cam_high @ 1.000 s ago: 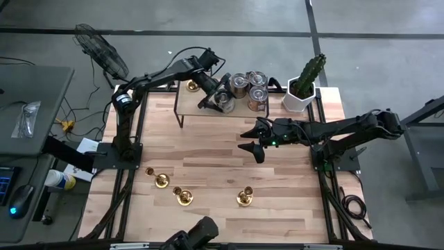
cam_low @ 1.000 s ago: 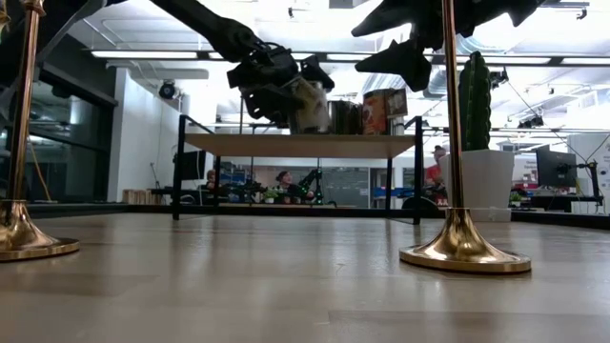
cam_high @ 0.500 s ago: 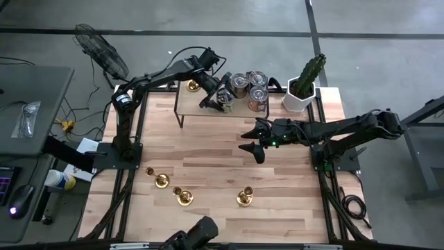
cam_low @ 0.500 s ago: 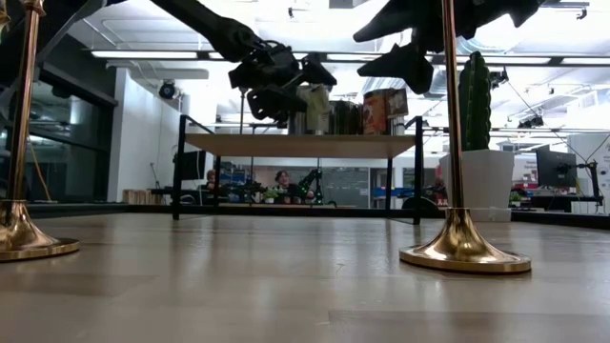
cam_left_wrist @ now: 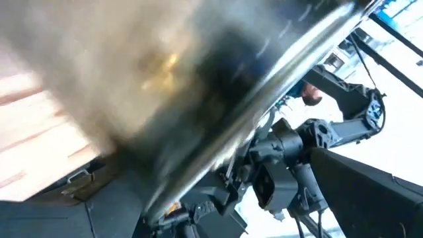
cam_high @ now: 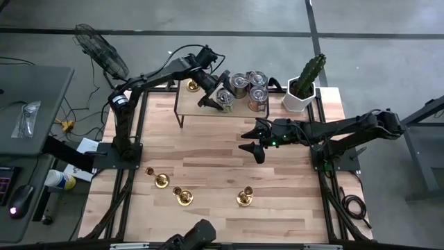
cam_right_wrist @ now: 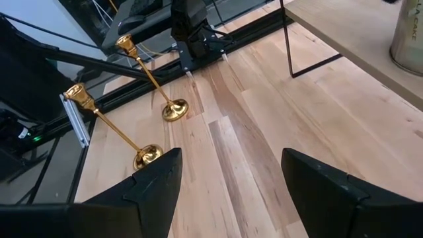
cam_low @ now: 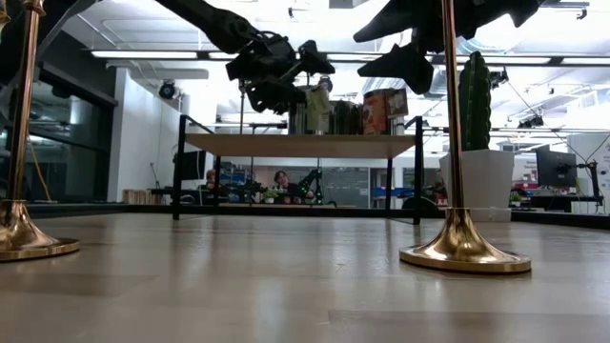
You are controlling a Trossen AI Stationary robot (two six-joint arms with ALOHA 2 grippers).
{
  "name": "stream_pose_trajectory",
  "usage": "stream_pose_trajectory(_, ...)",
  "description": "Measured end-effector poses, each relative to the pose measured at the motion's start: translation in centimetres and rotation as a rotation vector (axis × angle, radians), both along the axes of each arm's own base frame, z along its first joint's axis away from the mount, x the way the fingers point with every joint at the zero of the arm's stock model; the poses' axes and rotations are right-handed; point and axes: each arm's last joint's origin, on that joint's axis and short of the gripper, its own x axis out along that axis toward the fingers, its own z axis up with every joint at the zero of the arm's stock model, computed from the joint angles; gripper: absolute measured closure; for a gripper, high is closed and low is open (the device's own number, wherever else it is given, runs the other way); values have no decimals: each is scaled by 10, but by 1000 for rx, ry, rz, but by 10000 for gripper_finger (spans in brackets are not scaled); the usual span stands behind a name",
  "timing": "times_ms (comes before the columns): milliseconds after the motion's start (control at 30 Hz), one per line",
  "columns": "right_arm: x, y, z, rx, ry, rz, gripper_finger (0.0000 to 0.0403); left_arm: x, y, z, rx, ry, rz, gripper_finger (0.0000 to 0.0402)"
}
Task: Pick & Place candle stick holders
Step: Put the silver scented candle on the shelf
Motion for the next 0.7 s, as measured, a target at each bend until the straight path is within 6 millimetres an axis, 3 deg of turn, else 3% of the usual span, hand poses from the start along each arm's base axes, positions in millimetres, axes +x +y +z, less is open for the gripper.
stream_pose_trajectory(400, -1, 0, -1, 14, 16, -6, 151, -14, -11, 29, 100, -50, 11, 4)
stream_pose_trajectory(700, -1, 0, -1, 22, 15, -9, 151, -25, -37, 60, 264, -114, -8, 4)
